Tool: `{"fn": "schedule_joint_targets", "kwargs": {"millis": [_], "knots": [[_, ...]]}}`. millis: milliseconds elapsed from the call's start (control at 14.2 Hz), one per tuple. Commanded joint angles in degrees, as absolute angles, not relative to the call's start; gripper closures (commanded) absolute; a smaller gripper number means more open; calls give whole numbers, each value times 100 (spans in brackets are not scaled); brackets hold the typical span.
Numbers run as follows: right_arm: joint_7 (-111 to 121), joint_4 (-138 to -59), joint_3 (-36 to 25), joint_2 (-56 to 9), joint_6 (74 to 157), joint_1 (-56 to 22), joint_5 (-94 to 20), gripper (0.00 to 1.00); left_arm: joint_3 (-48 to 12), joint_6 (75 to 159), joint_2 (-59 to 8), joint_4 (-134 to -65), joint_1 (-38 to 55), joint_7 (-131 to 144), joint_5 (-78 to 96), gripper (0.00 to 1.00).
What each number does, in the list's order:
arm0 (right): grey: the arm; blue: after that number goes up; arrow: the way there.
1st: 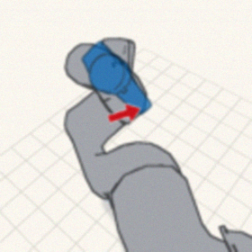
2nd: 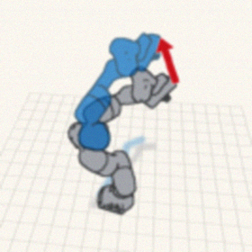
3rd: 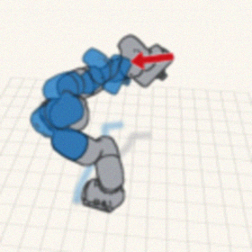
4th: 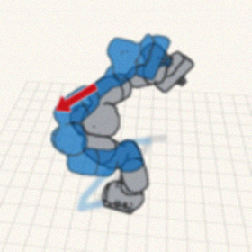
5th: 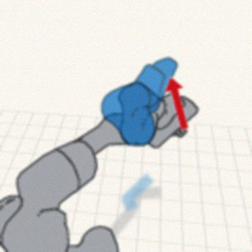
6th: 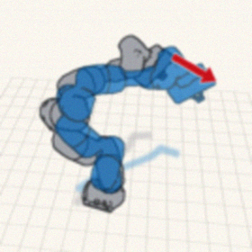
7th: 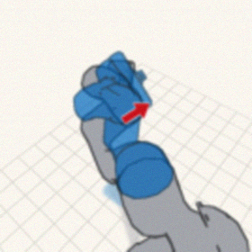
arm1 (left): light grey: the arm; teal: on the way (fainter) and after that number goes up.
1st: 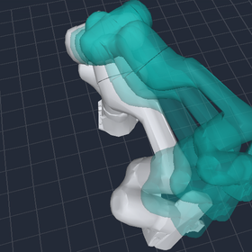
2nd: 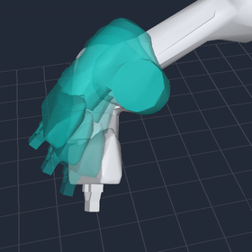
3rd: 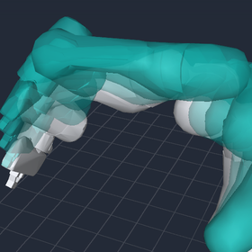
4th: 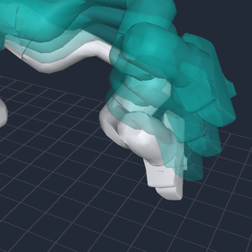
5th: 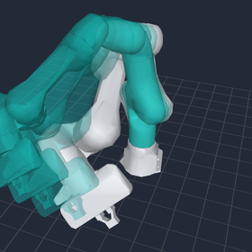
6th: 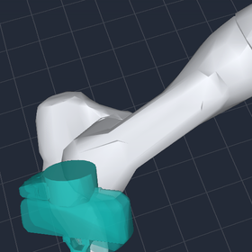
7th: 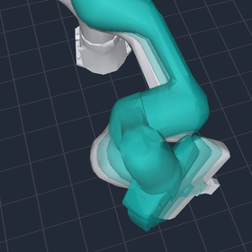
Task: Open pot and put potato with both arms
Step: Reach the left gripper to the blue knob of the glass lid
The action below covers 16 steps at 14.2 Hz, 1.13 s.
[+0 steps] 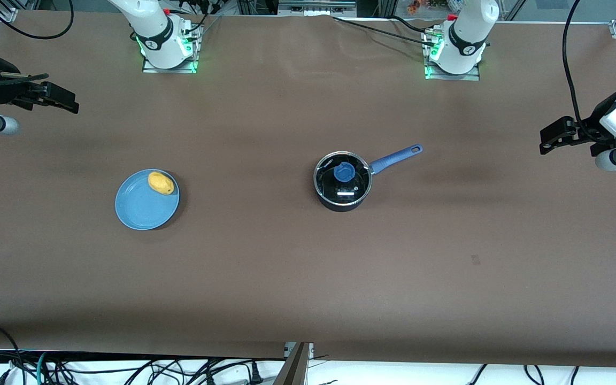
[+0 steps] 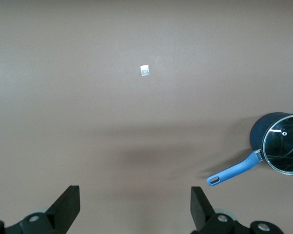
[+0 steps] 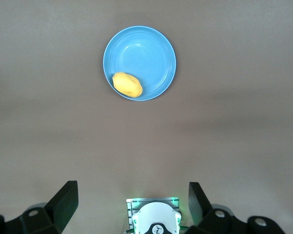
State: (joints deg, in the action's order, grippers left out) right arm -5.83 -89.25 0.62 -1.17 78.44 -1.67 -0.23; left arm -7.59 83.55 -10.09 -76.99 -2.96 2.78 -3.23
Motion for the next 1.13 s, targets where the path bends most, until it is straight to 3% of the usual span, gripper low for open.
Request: {"fn": "schedule_joint_targets", "kwargs": {"millis": [0,353,776,1059], "knots": [[-668,-9088,88,18,8006,-167,44,0,-729,8315,-949,-7796,-386,36,-255,0],[-668,-9097,79,9,8156,-167,53,0,-773,8358,-1133,-7831,-220,271,349,0],[-668,-9097,70,0,8147,-167,53,0,-1379,9807,-2213,-7822,614,2870,334,0],[-668,-9088,70,0,8148,-167,53,0,-1415,10492,-2864,-7822,1343,3724,-175,0]]}}
